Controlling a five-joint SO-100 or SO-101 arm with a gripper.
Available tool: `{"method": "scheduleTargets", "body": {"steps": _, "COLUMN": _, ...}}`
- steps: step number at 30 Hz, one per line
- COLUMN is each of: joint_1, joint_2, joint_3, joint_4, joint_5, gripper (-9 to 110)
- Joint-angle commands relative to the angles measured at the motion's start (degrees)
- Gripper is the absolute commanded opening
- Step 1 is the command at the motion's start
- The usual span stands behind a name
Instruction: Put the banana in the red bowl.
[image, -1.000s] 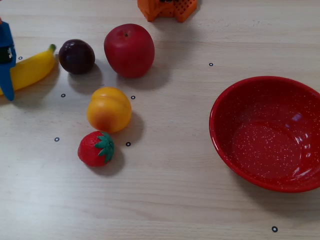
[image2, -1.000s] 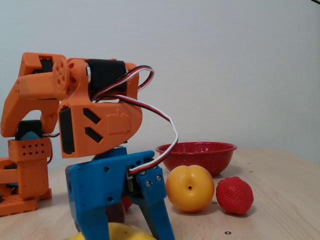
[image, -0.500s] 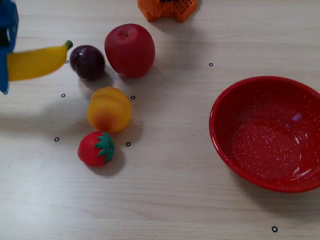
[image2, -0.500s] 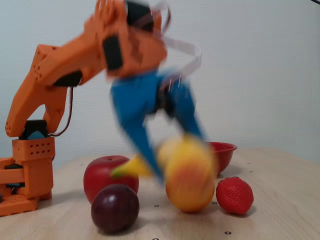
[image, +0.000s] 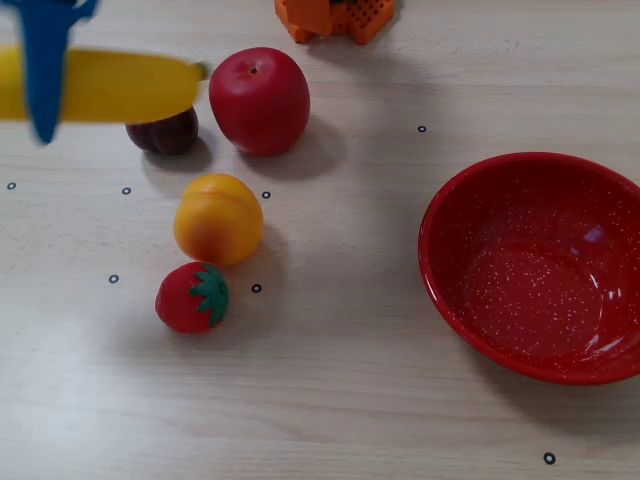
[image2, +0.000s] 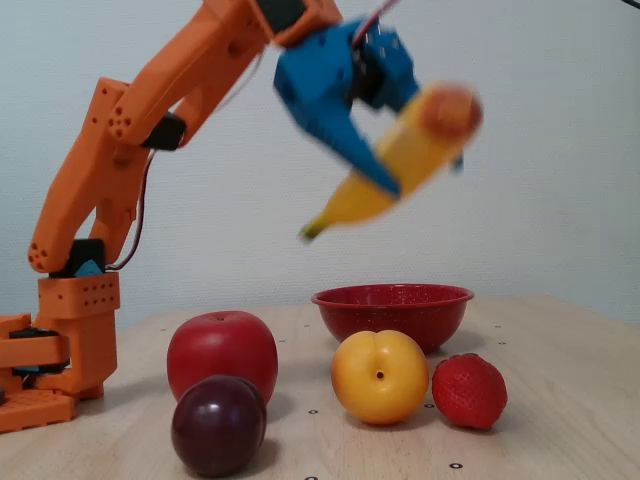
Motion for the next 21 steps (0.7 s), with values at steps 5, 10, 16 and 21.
{"method": "scheduleTargets", "body": {"steps": 5, "joint_1": 17.93, "joint_2": 13.71, "joint_3": -7.65, "joint_4": 4.22, "joint_5": -16.00, "gripper": 0}}
{"method": "scheduleTargets", "body": {"steps": 10, "joint_1": 30.23, "joint_2": 13.97, "joint_3": -7.03, "joint_4": 4.66, "joint_5": -26.10, "gripper": 0}}
{"method": "scheduleTargets", "body": {"steps": 16, "joint_1": 41.66, "joint_2": 10.55, "joint_3": -6.50, "joint_4": 5.80, "joint_5": -34.54, "gripper": 0}}
{"method": "scheduleTargets", "body": {"steps": 21, "joint_1": 47.29, "joint_2": 5.19, "joint_3": -4.39, "joint_4": 5.80, "joint_5": -38.41, "gripper": 0}}
